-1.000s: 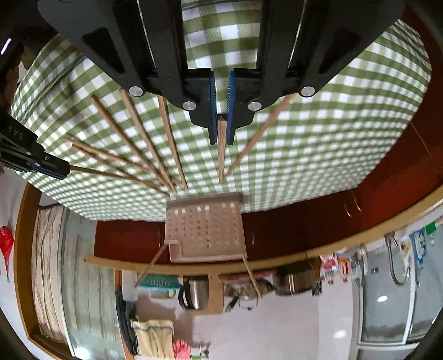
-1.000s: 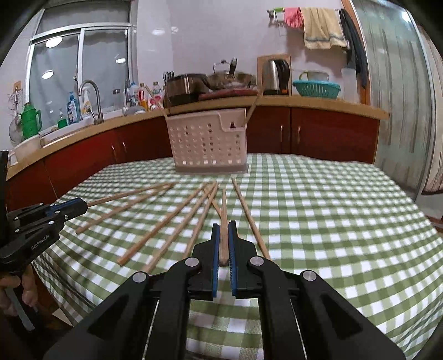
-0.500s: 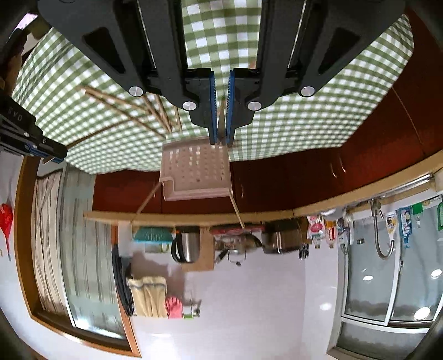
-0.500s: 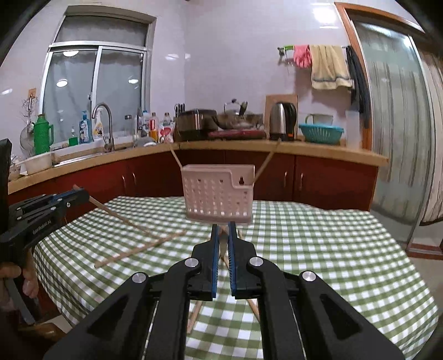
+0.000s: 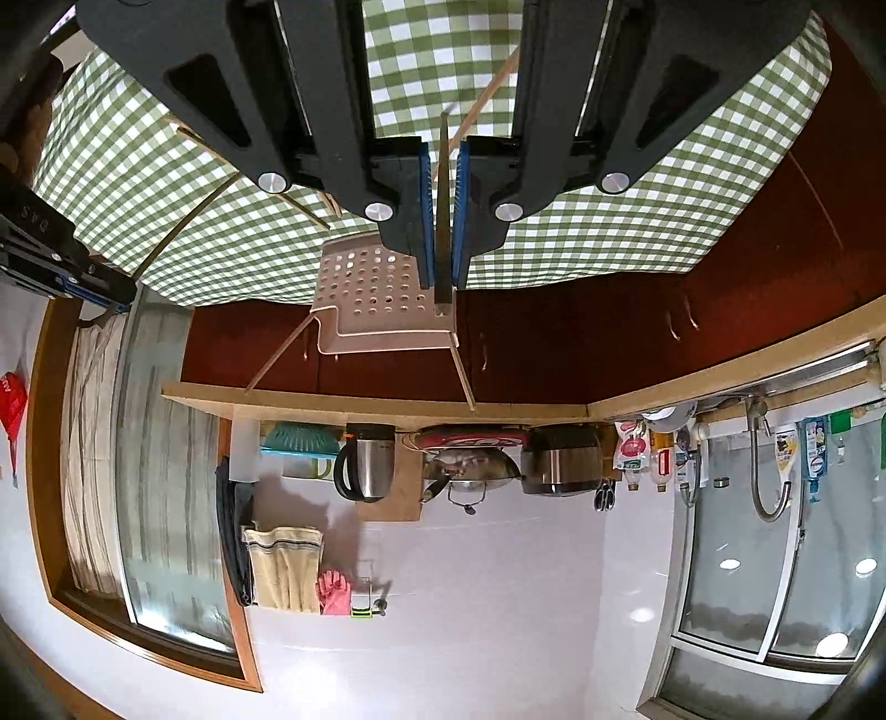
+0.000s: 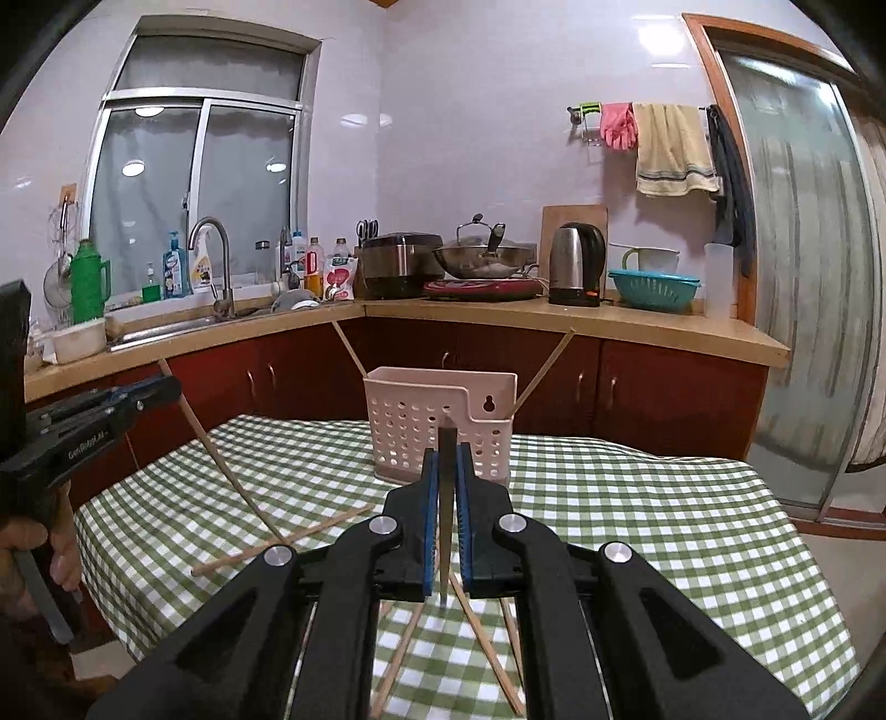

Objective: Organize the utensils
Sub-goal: 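Raise the chopstick upright with the left gripper over the pink caddy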

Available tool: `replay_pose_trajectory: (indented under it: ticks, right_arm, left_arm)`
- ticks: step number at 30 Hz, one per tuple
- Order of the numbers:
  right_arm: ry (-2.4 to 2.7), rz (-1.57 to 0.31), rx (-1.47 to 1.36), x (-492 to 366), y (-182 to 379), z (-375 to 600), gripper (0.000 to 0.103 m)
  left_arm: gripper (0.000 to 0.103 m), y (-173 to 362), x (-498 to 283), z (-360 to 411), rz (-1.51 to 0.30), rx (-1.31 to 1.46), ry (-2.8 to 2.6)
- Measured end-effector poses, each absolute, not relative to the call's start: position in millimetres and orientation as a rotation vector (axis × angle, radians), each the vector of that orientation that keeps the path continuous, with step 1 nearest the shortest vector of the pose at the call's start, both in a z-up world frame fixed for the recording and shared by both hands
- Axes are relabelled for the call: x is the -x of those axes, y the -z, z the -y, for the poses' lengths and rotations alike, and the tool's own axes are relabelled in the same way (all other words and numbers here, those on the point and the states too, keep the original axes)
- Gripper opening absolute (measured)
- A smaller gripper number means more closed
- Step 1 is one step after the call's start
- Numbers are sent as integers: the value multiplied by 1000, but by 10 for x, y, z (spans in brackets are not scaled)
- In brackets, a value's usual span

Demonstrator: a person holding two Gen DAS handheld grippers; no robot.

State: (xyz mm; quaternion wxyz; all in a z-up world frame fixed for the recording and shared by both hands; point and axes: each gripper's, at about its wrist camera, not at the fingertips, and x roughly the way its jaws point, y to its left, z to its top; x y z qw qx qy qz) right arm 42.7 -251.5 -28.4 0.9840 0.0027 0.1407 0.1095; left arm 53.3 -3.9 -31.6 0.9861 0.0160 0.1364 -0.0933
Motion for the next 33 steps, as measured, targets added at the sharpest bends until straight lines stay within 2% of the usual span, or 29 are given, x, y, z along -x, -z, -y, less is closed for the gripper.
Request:
replay_pose_trajectory:
  ticks: [17,33]
  right_arm:
    - [-252,-236,-32,-889,-17,2537,7]
    - [-269,-22,-26,-1437,-742,2618,7]
  left_arm:
    - [7,98,-1034,48,-278,7,235]
    - [7,-765,-1606,361,-55,-22,263]
